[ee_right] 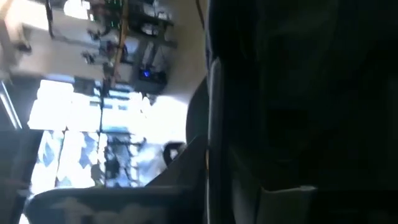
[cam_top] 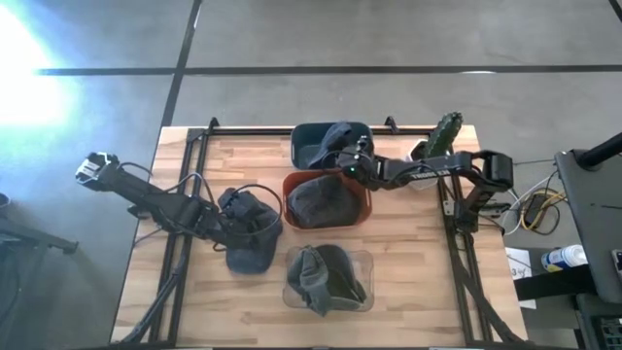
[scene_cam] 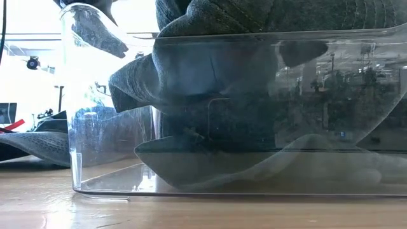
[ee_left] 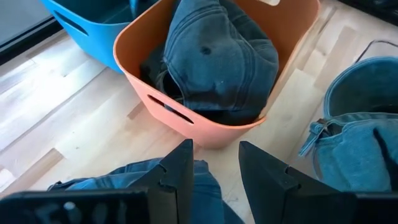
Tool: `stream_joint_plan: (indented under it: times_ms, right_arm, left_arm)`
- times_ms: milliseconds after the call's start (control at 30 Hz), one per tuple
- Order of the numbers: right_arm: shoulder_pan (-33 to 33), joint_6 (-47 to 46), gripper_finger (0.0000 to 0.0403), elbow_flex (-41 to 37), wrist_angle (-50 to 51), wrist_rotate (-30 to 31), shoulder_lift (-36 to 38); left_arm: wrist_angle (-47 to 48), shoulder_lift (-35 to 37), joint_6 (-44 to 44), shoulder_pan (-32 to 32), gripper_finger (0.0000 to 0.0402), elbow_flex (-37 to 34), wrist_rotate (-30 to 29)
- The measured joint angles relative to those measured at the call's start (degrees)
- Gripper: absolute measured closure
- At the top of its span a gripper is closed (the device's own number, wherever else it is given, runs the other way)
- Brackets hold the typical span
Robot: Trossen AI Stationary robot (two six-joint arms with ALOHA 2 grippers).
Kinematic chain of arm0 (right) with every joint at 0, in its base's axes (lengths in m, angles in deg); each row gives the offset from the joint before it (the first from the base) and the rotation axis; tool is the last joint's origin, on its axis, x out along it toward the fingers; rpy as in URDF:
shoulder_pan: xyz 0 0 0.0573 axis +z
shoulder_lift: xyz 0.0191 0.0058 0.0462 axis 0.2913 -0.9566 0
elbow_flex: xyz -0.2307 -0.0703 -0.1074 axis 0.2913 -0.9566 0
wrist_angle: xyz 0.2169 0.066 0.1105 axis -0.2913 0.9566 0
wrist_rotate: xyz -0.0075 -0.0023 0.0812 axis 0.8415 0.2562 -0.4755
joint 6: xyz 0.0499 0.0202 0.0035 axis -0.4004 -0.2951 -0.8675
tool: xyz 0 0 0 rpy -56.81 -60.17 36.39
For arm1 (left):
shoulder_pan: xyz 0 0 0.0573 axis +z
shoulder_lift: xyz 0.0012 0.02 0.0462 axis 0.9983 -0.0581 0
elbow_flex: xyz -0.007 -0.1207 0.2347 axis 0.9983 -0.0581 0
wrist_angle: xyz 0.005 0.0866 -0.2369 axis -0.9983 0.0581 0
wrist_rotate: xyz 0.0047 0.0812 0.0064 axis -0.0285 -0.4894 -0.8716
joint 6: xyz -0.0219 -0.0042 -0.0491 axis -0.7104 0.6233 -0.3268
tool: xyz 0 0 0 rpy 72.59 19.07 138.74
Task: Pick & Place hat
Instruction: Put the right blue cap into the blue bin, then put the blue cap into the blue bin
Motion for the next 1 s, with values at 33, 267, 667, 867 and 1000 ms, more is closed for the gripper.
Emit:
stream_joint_plan:
  times_ms: [33,267,667,867,1000]
  right_arm:
    - [0.1,0.99,0.0346,0.0,0.35,-0.24,0.15]
    - [0.12,4.6,0.0275,0.0,2.05,-2.83,2.87]
    - [-0.89,16.64,0.0216,0.46,11.23,-15.1,7.81]
    - [-3.09,18.19,0.0213,0.33,13.64,-19.81,7.25]
    - [-3.12,24.47,0.0213,1.95,12.78,-21.49,8.61]
  left_arm:
    - [0.0,0.0,0.15,0.0,0.028,0.0,0.0]
    - [-0.04,0.12,0.17,0.0,0.028,0.0,-0.02]
    - [5.51,0.2,-1.45,0.04,0.028,0.0,0.68]
    - [6.76,0.2,-5.27,0.07,0.028,0.0,2.11]
    - [6.78,0.2,-7.54,0.02,0.028,0.0,3.78]
